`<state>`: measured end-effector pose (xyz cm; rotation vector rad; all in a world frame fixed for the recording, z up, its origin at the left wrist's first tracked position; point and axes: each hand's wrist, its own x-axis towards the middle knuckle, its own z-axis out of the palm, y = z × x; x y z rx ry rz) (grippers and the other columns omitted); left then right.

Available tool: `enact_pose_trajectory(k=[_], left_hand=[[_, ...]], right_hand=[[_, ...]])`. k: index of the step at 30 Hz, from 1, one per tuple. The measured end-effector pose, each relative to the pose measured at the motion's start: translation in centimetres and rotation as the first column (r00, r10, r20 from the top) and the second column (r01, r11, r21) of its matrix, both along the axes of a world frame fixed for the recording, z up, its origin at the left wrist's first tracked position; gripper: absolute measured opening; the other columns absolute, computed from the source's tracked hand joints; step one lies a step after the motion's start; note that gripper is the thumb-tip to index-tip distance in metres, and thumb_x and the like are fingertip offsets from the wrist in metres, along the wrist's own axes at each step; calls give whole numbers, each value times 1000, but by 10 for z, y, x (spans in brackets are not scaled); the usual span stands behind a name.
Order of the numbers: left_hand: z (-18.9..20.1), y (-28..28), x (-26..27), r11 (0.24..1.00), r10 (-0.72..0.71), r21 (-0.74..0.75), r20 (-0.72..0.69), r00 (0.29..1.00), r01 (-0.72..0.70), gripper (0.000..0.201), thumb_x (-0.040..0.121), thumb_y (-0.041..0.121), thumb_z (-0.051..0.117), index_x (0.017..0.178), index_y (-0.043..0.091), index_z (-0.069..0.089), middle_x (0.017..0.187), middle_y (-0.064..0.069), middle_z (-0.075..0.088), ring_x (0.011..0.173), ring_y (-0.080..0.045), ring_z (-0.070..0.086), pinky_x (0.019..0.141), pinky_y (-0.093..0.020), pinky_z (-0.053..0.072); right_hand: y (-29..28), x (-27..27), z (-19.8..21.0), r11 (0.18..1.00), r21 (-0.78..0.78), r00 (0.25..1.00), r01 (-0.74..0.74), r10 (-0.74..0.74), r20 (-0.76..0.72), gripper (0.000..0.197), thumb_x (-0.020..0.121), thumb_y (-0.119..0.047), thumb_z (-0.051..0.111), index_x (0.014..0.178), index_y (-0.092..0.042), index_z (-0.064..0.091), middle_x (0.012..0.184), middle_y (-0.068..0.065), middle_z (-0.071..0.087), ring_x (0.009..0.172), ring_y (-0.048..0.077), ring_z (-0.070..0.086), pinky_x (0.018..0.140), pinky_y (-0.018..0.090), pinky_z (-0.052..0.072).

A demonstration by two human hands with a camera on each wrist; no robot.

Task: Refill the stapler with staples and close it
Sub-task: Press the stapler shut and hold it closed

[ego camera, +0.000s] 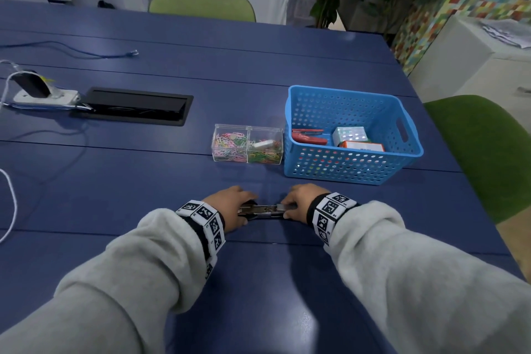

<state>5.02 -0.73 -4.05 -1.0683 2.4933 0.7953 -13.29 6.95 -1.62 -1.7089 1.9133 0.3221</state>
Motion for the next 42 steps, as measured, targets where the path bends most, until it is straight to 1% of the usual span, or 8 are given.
enact_pose_trajectory(k=[5,10,15,22,26,30,35,42], left_hand=[[0,-8,18,997,57,-62,96,994,-51,55,79,26,68,130,27,45,128,-5,47,117,-27,51,97,-37,46],[5,-12,30,989,105,-120,188,977,-84,39,78,32,69,110,18,53,118,-5,52,108,-26,55,89,-39,49],[31,-16,25,980,160,-129,38,986,-154,28,77,26,70,103,21,60,106,-4,65,100,-25,60,82,-33,47],[62,-6,-5,985,83,-138,-119,989,-100,34,73,24,75,103,21,62,105,-3,66,100,-25,61,84,-33,48],[56,5,-27,994,53,-85,-209,976,-72,39,71,29,77,106,22,61,106,-2,66,100,-23,61,85,-29,47],[35,16,-48,998,62,15,-256,965,-60,45,76,29,73,118,23,57,118,-4,65,109,-23,59,95,-31,46],[7,24,-61,994,79,86,-219,972,-62,48,81,29,69,125,27,51,124,-12,57,116,-28,54,101,-37,42],[-10,17,-54,999,50,3,-100,994,-50,51,78,28,71,125,23,52,120,-14,53,116,-32,51,100,-40,44]], right_hand=[[3,-5,-2,1000,7,1000,22,-22,1,38,88,-34,58,124,-21,58,130,6,56,121,26,50,102,37,44],[7,-12,-5,997,3,997,81,-81,8,35,86,-35,60,119,-21,61,126,5,57,116,25,52,99,34,44],[11,-16,-4,987,-20,986,162,-161,41,33,86,-34,60,117,-21,62,124,3,61,114,22,55,98,32,45],[19,-17,-9,971,-58,972,231,-227,69,31,83,-24,62,113,-21,63,119,5,63,108,23,58,93,30,47],[20,-15,-10,958,-85,958,275,-264,115,31,82,-23,62,113,-19,63,117,7,63,107,25,59,93,31,47],[22,-15,-16,942,-92,942,323,-310,130,30,83,-23,61,112,-14,62,119,10,63,108,28,59,93,33,47],[22,-15,-25,925,-50,920,377,-367,137,39,84,-30,63,116,-10,58,123,17,56,112,32,55,92,32,44],[35,-23,-32,878,-64,852,475,-440,283,40,77,-33,71,113,-21,57,116,6,65,105,23,60,93,30,47]])
